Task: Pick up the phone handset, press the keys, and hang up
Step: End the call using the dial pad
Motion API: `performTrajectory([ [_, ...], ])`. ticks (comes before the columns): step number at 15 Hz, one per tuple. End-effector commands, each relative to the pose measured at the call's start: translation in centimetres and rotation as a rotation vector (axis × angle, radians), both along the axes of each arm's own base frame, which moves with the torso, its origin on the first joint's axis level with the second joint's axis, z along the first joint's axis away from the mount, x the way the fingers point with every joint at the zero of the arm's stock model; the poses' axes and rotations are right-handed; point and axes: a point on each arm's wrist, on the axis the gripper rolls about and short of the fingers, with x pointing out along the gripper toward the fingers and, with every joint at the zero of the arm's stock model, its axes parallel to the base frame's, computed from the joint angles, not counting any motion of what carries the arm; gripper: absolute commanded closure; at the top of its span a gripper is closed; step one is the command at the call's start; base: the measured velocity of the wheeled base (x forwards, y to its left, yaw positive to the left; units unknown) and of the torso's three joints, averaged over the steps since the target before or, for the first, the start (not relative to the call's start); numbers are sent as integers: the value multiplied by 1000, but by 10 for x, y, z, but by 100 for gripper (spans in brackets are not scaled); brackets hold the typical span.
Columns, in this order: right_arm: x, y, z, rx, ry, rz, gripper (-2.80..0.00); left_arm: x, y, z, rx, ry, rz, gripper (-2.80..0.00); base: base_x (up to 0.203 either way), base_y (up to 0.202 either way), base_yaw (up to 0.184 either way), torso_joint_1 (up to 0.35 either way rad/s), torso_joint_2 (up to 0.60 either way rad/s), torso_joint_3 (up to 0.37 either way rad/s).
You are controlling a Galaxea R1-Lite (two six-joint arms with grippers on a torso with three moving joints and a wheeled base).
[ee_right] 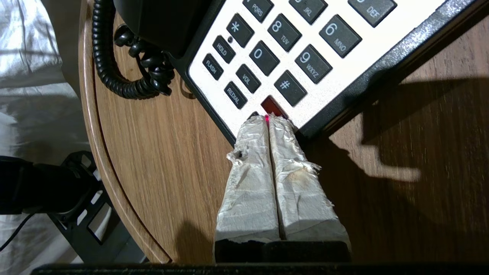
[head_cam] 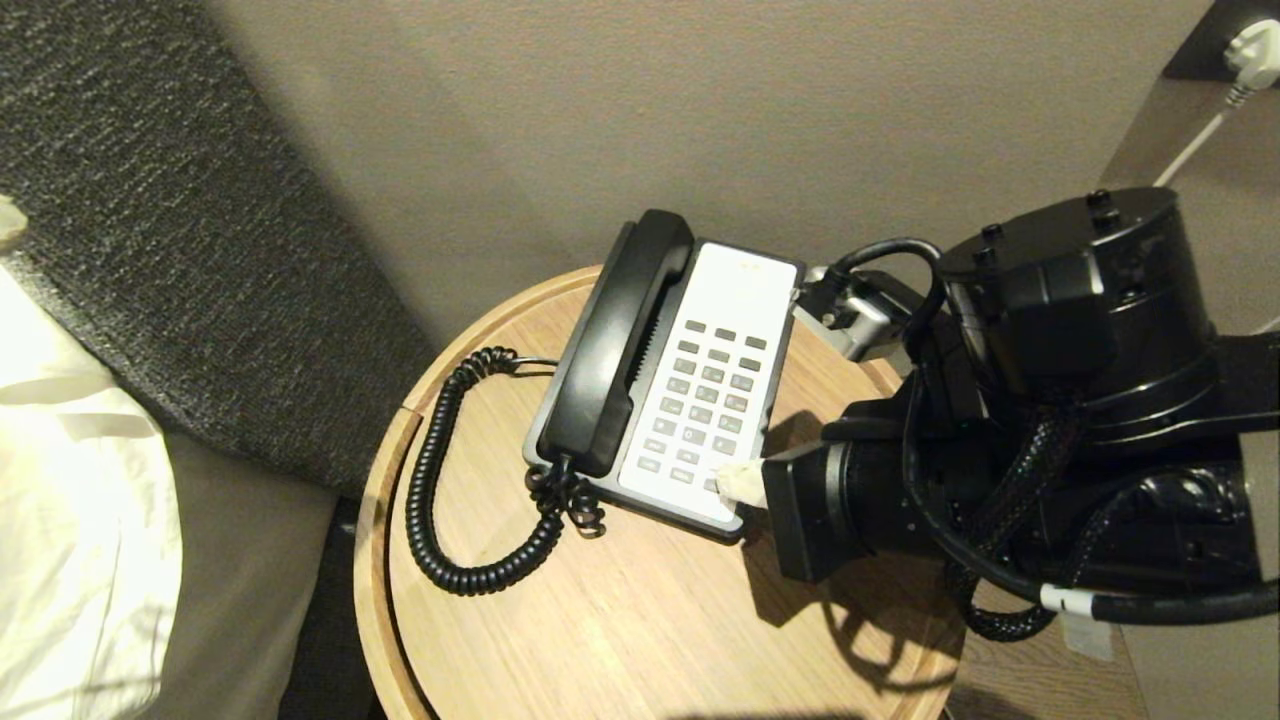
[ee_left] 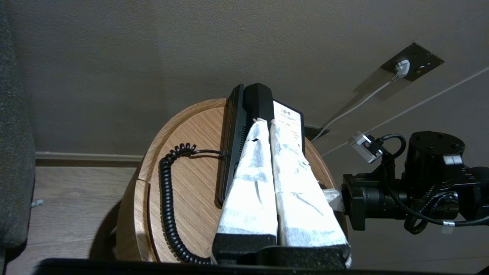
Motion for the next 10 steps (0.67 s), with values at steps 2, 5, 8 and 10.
performTrajectory([
  [2, 2, 3, -6, -14, 10, -2, 0, -1, 1, 0, -5, -1, 0, 0, 0, 0, 0, 0, 0, 0],
  [5, 2, 3, -5, -16, 7, -2, 0, -1, 1, -1, -3, 0, 0, 0, 0, 0, 0, 0, 0, 0],
  [8, 1, 2, -1, -4, 2, 1, 0, -2, 2, -3, -4, 1, -1, 0, 0, 0, 0, 0, 0, 0],
  [10, -1, 0, 4, 13, -6, 3, 0, -2, 3, -6, -4, 8, -2, 0, 0, 0, 0, 0, 0, 0],
])
